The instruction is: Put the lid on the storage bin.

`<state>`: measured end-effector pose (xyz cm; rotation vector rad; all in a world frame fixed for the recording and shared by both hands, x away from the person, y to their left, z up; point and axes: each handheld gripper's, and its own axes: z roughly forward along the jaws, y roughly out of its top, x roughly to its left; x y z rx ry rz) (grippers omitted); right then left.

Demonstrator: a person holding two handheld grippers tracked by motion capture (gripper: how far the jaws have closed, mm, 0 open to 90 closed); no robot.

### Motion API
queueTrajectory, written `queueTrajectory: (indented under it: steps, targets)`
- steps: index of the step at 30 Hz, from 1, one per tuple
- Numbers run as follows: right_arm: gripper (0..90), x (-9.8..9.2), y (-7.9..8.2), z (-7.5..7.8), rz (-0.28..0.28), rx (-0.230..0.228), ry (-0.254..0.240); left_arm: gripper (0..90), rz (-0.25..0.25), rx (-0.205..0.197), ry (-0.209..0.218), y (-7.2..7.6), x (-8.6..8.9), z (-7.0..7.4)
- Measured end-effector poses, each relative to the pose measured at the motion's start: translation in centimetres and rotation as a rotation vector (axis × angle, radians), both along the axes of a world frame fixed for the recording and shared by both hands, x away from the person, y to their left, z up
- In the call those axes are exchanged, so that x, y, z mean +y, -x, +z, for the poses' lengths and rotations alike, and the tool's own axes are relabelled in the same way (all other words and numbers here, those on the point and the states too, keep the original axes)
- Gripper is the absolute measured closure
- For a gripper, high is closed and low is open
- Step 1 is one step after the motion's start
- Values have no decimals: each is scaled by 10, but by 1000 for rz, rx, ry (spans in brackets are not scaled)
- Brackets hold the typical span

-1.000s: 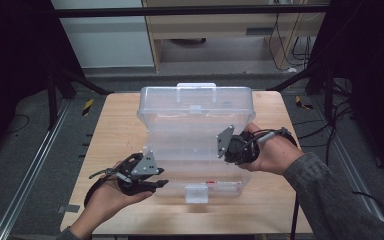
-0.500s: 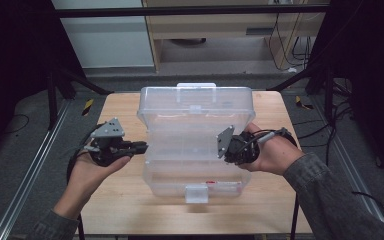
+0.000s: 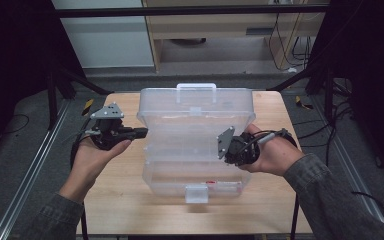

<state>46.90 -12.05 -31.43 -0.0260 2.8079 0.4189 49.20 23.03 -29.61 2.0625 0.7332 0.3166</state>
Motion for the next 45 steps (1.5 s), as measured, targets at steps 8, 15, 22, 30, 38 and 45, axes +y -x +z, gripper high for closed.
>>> queueTrajectory:
  steps: [8, 15, 22, 30, 38, 45]
  targets:
    - [850, -1, 1, -1, -1, -1, -2, 898, 20, 3, 8, -3, 3, 0]
    - [849, -1, 2, -2, 1, 0, 1, 898, 38, 6, 18, -3, 8, 1]
    - [850, -1, 4, -4, 5, 6, -3, 899, 35, 12, 19, -2, 10, 2]
    - [820, -3, 7, -7, -6, 4, -21, 898, 25, 19, 9, 2, 10, 0]
    - [573, -15, 17, -9, -108, -17, -129, 898, 8, 27, 2, 10, 12, -4]
    - [478, -33, 31, -13, -200, -32, -206, 898, -7, 30, -18, 17, 12, -10]
